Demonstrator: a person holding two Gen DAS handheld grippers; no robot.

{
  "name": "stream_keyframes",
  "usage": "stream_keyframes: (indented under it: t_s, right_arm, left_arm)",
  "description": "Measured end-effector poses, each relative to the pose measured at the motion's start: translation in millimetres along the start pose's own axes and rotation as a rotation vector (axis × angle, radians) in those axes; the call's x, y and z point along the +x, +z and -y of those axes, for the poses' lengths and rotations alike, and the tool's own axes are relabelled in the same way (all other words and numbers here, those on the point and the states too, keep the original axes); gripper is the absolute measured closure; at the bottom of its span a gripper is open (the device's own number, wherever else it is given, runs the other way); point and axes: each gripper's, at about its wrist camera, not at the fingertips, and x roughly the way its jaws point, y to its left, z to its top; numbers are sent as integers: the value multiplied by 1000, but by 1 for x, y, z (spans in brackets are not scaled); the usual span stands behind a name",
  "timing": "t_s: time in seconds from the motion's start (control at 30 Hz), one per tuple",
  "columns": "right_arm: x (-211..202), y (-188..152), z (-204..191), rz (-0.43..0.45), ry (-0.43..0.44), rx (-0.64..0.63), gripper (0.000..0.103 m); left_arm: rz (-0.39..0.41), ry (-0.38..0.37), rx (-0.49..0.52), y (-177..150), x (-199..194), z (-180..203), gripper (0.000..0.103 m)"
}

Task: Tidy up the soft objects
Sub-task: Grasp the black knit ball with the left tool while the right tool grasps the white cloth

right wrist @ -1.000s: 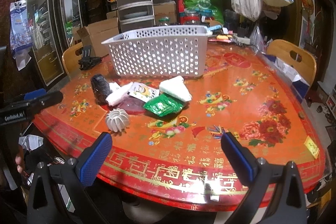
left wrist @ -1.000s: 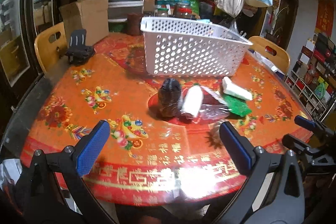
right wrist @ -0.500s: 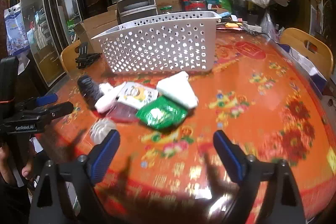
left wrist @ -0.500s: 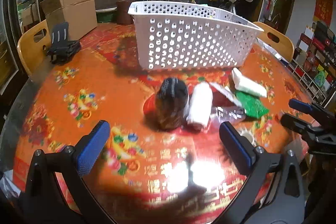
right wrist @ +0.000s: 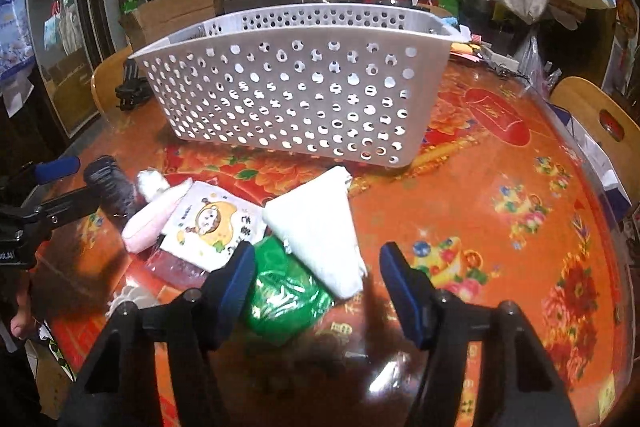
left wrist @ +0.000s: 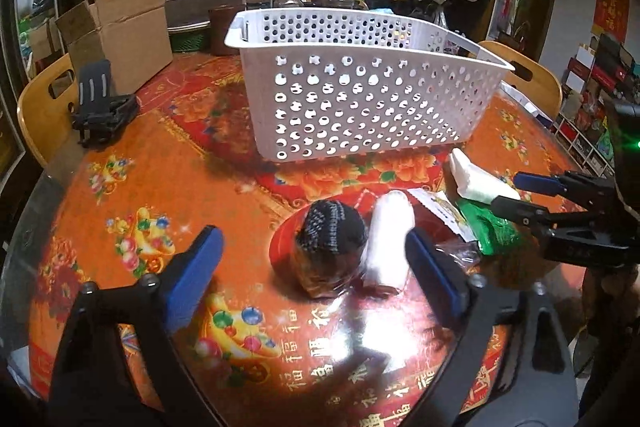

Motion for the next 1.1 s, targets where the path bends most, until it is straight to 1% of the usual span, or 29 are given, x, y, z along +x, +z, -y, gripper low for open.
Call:
stream_keyframes:
  t_s: [0.07, 0.13, 0.17, 0.2, 0.27, 0.33, 0.43, 0.47, 0.53, 0.73, 1.1]
  right_arm:
    - [3, 1, 1, -7, 2, 3, 42]
    - [6, 4, 0, -14, 1, 0, 43]
    - [8, 5, -1, -19, -3, -3, 43]
    - [10, 5, -1, -24, -7, -4, 44]
    - [13, 5, 1, -32, -10, 1, 46]
    - [18, 5, 3, -44, -11, 9, 52]
    - [21, 3, 5, -47, -8, 18, 57]
    - [21, 3, 6, -45, -7, 21, 59]
    - [20, 3, 7, -37, -6, 25, 65]
    - [10, 1, 8, -4, -12, 30, 71]
    - [-25, 7, 10, 86, -20, 31, 71]
  left_arm:
    - [-10, -7, 6, 0, 4, 2, 27]
    - [-13, -7, 12, 1, 8, 4, 28]
    - [-12, -6, 16, -1, 8, 6, 31]
    - [-12, -5, 16, -1, 9, 6, 36]
    - [-18, -9, 14, -1, 12, 6, 42]
    - [-23, -11, 13, -2, 14, 6, 47]
    - [-29, -3, 17, -3, 17, 6, 56]
    - [-31, -10, 17, -3, 17, 6, 62]
    - [-28, -14, 16, -4, 17, 6, 63]
    - [-12, -18, 23, -4, 10, 5, 63]
    - [50, -10, 29, 4, -20, 0, 64]
